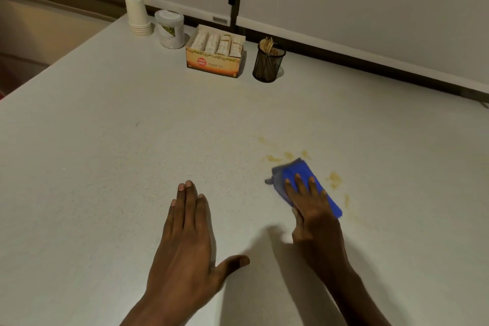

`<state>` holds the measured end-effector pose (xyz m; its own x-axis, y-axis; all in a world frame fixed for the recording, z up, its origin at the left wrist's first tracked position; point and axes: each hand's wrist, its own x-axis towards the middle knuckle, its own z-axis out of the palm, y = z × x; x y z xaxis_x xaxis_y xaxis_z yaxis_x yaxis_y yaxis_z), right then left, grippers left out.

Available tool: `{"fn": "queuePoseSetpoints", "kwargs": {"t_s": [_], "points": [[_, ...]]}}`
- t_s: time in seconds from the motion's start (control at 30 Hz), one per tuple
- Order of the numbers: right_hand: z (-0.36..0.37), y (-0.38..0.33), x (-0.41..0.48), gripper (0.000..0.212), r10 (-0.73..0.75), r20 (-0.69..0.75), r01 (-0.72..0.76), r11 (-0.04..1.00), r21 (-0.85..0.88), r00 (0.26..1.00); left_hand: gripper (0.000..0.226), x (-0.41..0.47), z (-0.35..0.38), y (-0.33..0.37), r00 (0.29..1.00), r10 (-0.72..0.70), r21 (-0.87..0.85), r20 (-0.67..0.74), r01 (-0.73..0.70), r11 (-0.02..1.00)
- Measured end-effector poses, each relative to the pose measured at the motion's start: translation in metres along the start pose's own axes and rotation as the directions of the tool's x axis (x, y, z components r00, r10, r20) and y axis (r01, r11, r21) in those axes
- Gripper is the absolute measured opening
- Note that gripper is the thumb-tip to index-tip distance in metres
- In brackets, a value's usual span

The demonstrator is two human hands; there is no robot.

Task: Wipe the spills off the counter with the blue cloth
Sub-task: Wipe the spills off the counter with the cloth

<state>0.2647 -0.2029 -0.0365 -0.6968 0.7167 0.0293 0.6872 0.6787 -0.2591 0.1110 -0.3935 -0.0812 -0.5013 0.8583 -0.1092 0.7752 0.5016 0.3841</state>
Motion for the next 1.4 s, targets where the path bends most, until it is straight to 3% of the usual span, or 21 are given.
{"fn": "queuePoseSetpoints", "kwargs": {"t_s": [0.17,0.3,0.4,0.53,0.67,0.73,0.83,0.97,1.17,1.27,1.4], "points": [[0.009,-0.054,-0.052,0.082,-0.234,0.126,0.231,0.972,0.039,0.964,0.153,0.011,-0.005,-0.022,0.998,-0.027,-0.005,0.065,0.028,1.0],[0.019,-0.046,-0.012,0.065,-0.12,0.238,0.097,0.99,0.105,0.964,0.154,0.01,-0.004,-0.024,0.999,-0.005,-0.027,0.045,0.006,1.0],[0.016,-0.014,0.012,0.075,-0.023,0.035,0.023,1.0,0.0,0.999,0.152,0.009,-0.005,-0.026,0.999,0.022,-0.044,0.026,-0.021,0.999],[0.018,-0.011,0.002,0.067,0.112,-0.058,-0.103,0.986,0.134,0.992,0.156,0.009,-0.006,-0.023,0.999,0.001,-0.04,0.044,0.001,0.999],[0.034,-0.052,-0.056,0.082,-0.144,-0.074,0.152,0.981,0.119,0.987,0.159,0.015,-0.004,-0.023,0.995,-0.055,-0.047,0.08,0.059,0.997],[0.036,-0.053,-0.06,0.063,-0.232,-0.039,0.235,0.963,0.134,0.972,0.158,0.016,-0.004,-0.023,0.995,-0.051,-0.043,0.084,0.054,0.998],[0.034,-0.028,-0.022,0.059,-0.084,0.046,0.075,0.983,0.17,0.995,0.154,0.019,-0.006,-0.022,0.997,-0.005,-0.029,0.073,0.008,1.0],[0.025,-0.011,0.033,0.065,0.033,-0.045,-0.028,0.993,0.116,0.998,0.151,0.026,-0.009,-0.021,0.997,0.051,-0.036,0.056,-0.049,0.998],[0.04,-0.055,-0.009,0.069,-0.24,-0.006,0.24,0.97,0.041,0.971,0.144,0.035,-0.009,-0.024,0.996,0.058,-0.024,0.069,-0.056,0.998],[0.029,-0.025,-0.014,0.06,-0.066,-0.048,0.075,0.977,0.202,0.997,0.139,0.035,-0.01,-0.027,0.995,0.075,-0.062,0.06,-0.071,0.996],[0.018,0.011,0.043,0.062,0.057,-0.093,-0.041,0.984,0.171,0.994,0.139,0.042,-0.016,-0.027,0.991,0.132,-0.049,0.02,-0.131,0.99]]}}
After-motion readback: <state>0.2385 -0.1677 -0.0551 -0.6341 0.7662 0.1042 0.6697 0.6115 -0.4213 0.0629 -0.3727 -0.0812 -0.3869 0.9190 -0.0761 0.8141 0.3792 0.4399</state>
